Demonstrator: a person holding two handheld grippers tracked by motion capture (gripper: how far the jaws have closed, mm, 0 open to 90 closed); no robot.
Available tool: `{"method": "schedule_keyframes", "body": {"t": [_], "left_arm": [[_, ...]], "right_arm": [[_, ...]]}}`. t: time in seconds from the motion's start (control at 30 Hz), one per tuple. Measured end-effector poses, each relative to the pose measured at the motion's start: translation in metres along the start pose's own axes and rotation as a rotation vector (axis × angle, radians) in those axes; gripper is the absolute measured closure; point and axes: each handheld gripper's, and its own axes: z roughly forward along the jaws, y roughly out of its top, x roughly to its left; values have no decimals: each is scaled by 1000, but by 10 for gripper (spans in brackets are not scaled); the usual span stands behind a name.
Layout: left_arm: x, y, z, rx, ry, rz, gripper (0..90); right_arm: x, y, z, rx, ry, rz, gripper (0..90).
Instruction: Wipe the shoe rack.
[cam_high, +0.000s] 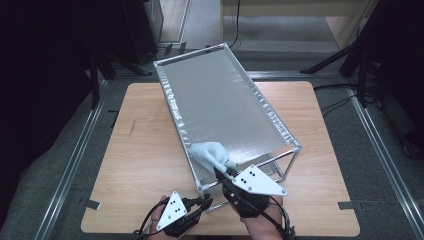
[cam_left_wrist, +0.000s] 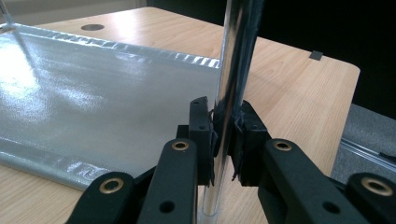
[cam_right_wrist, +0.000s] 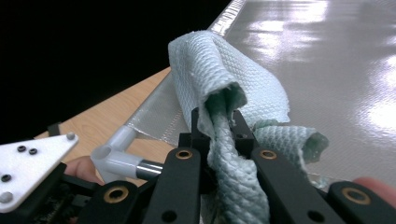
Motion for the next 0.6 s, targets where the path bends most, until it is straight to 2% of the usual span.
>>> {"method": "schedule_keyframes", "body": {"t": [0.07, 0.13, 0.2, 0.37, 0.43, 0.5, 0.6], "left_arm": [[0, 0, 0, 1, 0, 1, 810], [0, 0, 0, 2, -1, 5, 811], [0, 0, 0, 1, -3, 6, 811], [0, 0, 0, 3, -2, 10, 811], [1, 0, 0, 2, -4, 10, 811], [1, 0, 0, 2, -6, 7, 811], [2, 0, 0, 3, -6, 6, 811]], "right_arm": [[-8, -1, -3, -1, -30, 3, 858], [-21, -2, -7, -6, -94, 1, 858], [-38, -4, -13, -21, -149, 35, 858], [-79, -7, -34, -54, -336, 68, 853], [-92, -8, -44, -78, -391, 102, 854], [-99, -10, -54, -102, -409, 132, 856], [-96, -13, -58, -104, -412, 116, 859]]}}
